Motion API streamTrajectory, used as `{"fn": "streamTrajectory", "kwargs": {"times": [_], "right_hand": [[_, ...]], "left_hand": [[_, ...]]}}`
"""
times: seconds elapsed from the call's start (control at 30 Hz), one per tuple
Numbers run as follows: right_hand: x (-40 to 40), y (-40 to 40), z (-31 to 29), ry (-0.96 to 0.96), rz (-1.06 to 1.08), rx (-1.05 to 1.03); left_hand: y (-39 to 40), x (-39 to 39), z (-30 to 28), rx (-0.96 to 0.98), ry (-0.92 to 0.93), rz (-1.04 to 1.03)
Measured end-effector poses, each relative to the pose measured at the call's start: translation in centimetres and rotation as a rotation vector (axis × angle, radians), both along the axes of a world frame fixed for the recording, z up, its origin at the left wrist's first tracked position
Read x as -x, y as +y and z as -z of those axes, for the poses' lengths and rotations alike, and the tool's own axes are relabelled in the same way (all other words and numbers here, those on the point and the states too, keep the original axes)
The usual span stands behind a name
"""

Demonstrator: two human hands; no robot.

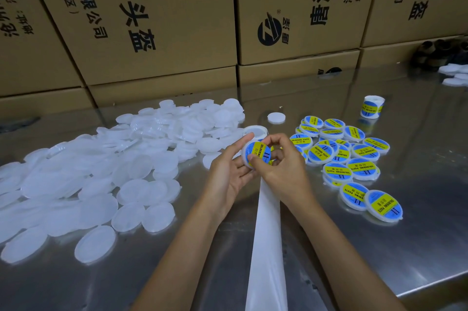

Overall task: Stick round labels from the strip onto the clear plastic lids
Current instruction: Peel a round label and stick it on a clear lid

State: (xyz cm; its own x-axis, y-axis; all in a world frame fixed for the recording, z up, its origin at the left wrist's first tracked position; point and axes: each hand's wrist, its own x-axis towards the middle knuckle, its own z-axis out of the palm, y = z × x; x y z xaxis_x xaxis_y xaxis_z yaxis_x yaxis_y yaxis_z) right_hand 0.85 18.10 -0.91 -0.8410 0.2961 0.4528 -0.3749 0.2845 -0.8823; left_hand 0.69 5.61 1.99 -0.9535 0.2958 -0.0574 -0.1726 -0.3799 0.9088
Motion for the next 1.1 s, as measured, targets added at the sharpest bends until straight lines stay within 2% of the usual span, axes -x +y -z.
{"fn": "streamTrajectory", "kwargs": {"times": [0.37, 0.53, 0.7, 0.93, 1.1], "right_hand": [[-0.14, 0.1, 0.15, 0.064, 0.105, -0.143], [-0.18, 0.13, 0.1, 0.017, 0.086, -0.115], [-0.33, 0.21, 0.23, -0.079, 0.124, -0.117], [-0.61, 0.57, 0.29, -0.045, 0.206, -0.286], [-0.69, 0.57, 0.39, -0.006, 0.205, -0.309]], "left_hand": [[-0.11, 0.23, -0.05, -0.099, -0.053, -0.005], [-0.36, 0.34, 0.11, -0.22, -0.069, 0.004], [0.0, -0.07, 0.04, -0.23, -0.079, 0.044], [0.02, -0.02, -0.32, -0.044, -0.001, -0.005], [-0.27, 0.1, -0.18, 0.041, 0.061, -0.016]]}}
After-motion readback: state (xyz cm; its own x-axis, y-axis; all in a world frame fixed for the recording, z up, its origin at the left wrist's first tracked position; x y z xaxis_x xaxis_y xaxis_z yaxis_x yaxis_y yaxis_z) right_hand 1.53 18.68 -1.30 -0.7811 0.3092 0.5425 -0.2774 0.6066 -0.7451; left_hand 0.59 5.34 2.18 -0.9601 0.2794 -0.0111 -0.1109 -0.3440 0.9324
